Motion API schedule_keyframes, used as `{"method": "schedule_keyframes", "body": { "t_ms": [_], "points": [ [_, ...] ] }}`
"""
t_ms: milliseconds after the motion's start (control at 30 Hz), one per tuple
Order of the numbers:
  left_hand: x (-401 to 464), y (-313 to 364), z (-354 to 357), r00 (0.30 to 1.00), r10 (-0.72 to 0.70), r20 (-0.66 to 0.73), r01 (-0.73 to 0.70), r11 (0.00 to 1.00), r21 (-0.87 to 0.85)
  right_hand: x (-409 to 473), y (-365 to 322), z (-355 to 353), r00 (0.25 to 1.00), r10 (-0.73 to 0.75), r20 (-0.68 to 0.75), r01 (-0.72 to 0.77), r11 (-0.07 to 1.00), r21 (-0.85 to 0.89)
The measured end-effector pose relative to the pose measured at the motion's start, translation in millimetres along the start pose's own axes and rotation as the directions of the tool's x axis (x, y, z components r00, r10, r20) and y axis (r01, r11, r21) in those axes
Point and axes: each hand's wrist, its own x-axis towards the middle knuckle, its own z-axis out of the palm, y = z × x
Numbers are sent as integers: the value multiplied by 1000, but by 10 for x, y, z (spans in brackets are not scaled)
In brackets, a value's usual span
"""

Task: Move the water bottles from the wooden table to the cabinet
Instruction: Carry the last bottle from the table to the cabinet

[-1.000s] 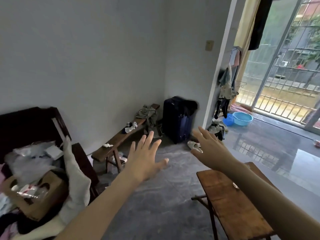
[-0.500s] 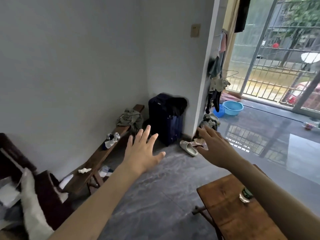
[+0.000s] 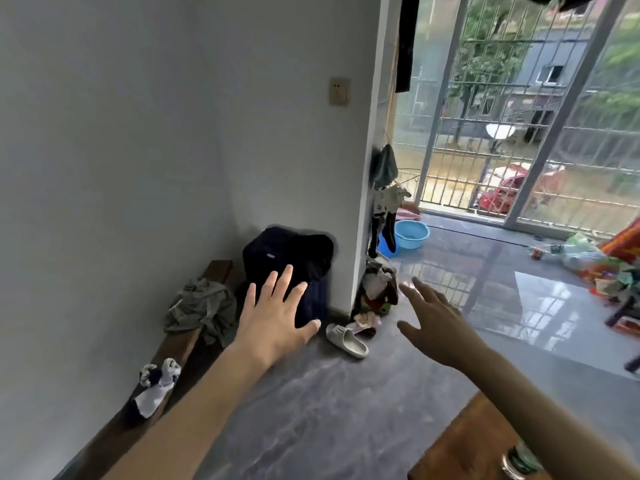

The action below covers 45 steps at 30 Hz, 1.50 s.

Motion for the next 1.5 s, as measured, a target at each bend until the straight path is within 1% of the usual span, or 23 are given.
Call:
{"method": "schedule_keyframes", "body": {
  "t_ms": [67,167,333,400,467,533,600,667,700,767,800,867,933,1033,1100,1200,1333,1433,1500],
  "points": [
    [370,-21,-17,998,53,16,-53,999,5,186,76,17,997,76,-3,-76,997,1],
    [802,101,43,982,162,95,-165,986,17,342,261,83,982,191,8,-191,982,4],
    [1602,539,182,923,352,158,-361,932,27,521,722,30,914,406,-17,-405,913,49],
    [1912,832,246,888,430,165,-442,896,45,546,993,10,876,481,-30,-479,877,46],
    [2200,1165,315,842,517,156,-531,845,66,554,1302,-9,822,568,-42,-565,823,61],
    [2508,1535,373,794,589,147,-603,793,81,544,1643,-14,765,641,-60,-633,766,108],
    [2795,1955,414,744,648,166,-666,741,93,500,1969,-36,703,709,-54,-695,701,160],
    [2994,2398,450,677,706,208,-734,670,114,417,2244,-47,631,775,-42,-751,623,219],
    [3090,2676,484,632,743,220,-774,620,132,358,2417,-51,586,809,-40,-777,576,255],
    [3177,3031,529,578,785,223,-816,560,142,272,2611,-36,539,842,-37,-797,523,302],
    [3206,3244,583,538,810,234,-842,523,130,200,2723,-15,499,865,-41,-814,485,318],
    [3165,3599,728,450,849,277,-893,436,113,20,2845,63,430,903,-23,-851,414,322],
    [3081,3935,897,347,872,346,-937,335,96,-200,2895,173,349,937,8,-881,326,343],
    [2952,4370,1165,212,889,406,-977,205,61,-526,2928,307,199,978,66,-922,164,352],
    [2895,4609,1359,142,893,428,-990,131,53,-705,2907,403,99,989,109,-925,51,377],
    [2859,4928,1599,43,892,451,-998,23,51,-869,2840,556,-23,990,140,-911,-78,405],
    [2868,5259,1854,-137,859,493,-986,-167,16,-854,2759,708,-149,971,186,-884,-215,416],
    [2883,5387,2045,-280,792,543,-945,-326,-12,-746,2725,858,-253,945,206,-853,-319,414],
    [2911,5466,2203,-358,743,566,-909,-415,-30,-666,2743,989,-318,922,222,-828,-384,407]
  ]
}}
